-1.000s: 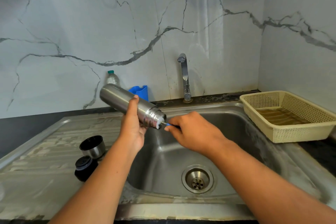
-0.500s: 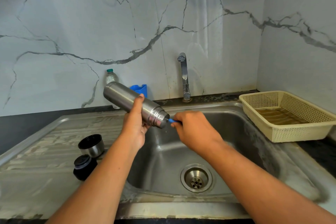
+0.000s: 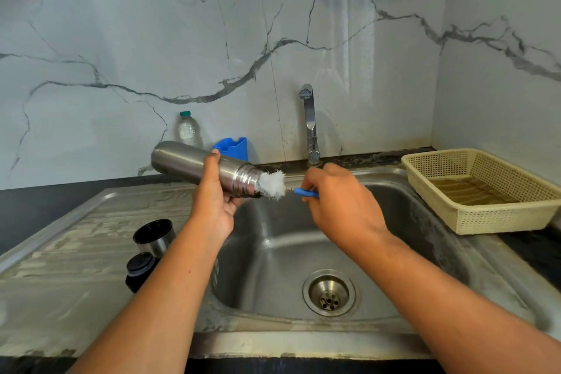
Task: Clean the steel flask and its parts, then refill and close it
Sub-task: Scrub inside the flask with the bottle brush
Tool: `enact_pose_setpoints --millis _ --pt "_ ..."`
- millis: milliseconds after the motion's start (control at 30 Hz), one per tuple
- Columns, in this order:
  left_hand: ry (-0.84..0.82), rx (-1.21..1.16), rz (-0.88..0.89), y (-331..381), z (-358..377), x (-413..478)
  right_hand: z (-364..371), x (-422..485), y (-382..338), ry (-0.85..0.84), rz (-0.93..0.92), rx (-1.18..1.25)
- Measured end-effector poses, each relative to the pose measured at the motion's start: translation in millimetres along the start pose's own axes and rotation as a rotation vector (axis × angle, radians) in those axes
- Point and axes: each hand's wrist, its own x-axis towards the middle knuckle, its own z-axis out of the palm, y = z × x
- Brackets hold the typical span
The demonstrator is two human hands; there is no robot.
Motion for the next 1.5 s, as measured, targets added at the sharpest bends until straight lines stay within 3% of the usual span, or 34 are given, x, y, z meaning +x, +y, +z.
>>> enact_pose_setpoints --millis 200,467,700,900,1100,1333,1500 --pt "-0.072 0.095 -0.027 -19.6 9.0 -11.1 15.6 2.8 -14.4 -0.061 -0.019 0.013" --pt "-0.014 -0.028 0.022 4.7 -5.2 0.5 -3.8 0.0 8.1 -0.215 -0.070 0.119" --pt "-0.143 0.074 0.008 -15.3 5.6 -9.0 11.9 1.9 0.9 -0.271 -0.034 0.274" --pt "-0.093 -0.049 0.079 4.8 -2.2 -2.5 1.1 1.6 19.8 -0.384 0.045 0.481" --pt "-0.166 0.118 0.029 -16.0 5.4 -11.0 16.6 3.5 -0.1 -0.328 0.002 0.353" --pt "-0.037 0.028 0.044 -0.3 -7.7 4.9 0.5 5.9 23.6 -0.262 0.001 0.194" --pt "-0.037 0.022 0.051 1.6 -6.9 4.9 -5.4 9.8 27.4 -0.237 0.015 0.197"
